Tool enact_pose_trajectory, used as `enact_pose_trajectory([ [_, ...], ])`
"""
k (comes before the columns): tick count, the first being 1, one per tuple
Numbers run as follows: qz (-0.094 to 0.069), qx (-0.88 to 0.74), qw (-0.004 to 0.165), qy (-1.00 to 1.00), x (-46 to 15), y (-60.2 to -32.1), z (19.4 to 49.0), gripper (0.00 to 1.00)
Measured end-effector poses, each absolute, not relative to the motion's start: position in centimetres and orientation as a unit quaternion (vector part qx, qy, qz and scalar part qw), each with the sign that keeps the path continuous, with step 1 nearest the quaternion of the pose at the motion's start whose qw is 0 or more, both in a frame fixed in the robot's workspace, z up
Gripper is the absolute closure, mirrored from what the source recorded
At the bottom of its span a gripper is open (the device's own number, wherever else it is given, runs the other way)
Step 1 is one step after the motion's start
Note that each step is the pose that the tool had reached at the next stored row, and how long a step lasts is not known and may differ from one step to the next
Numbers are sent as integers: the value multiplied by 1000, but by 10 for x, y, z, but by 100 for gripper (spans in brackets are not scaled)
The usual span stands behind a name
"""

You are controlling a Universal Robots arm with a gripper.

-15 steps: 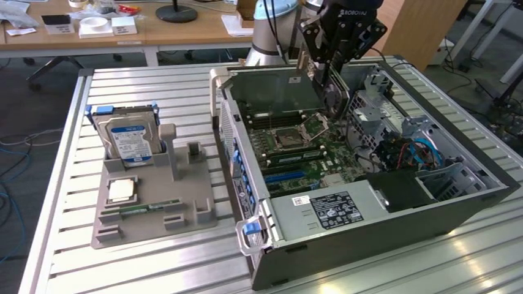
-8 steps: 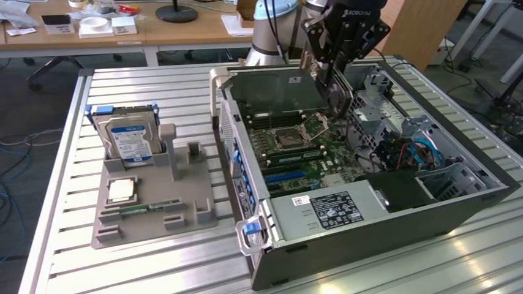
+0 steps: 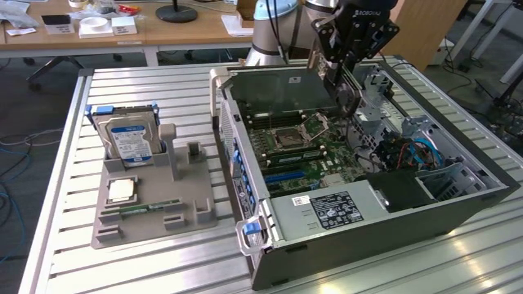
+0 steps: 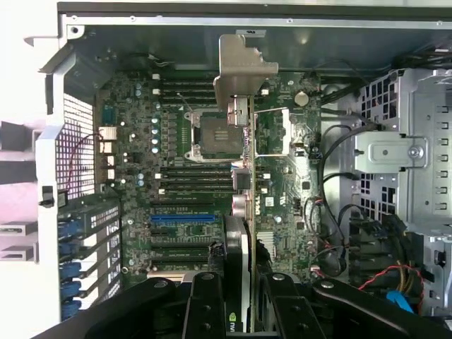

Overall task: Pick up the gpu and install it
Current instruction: 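Pick up the gpu and move the gpu toward the slot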

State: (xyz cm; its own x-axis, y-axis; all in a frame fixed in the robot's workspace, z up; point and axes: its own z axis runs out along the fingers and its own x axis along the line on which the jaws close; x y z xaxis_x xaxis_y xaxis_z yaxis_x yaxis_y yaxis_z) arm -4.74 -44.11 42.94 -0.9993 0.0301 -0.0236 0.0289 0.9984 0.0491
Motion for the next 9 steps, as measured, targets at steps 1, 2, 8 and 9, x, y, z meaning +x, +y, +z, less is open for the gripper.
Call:
enact_pose_trajectory([
  [1,24,15,12,1000,-46,-441,429,73],
  [2,24,15,12,1000,-44,-441,429,73],
  [8,24,15,12,1000,-44,-441,429,73],
  [9,24,15,12,1000,-44,-441,429,73],
])
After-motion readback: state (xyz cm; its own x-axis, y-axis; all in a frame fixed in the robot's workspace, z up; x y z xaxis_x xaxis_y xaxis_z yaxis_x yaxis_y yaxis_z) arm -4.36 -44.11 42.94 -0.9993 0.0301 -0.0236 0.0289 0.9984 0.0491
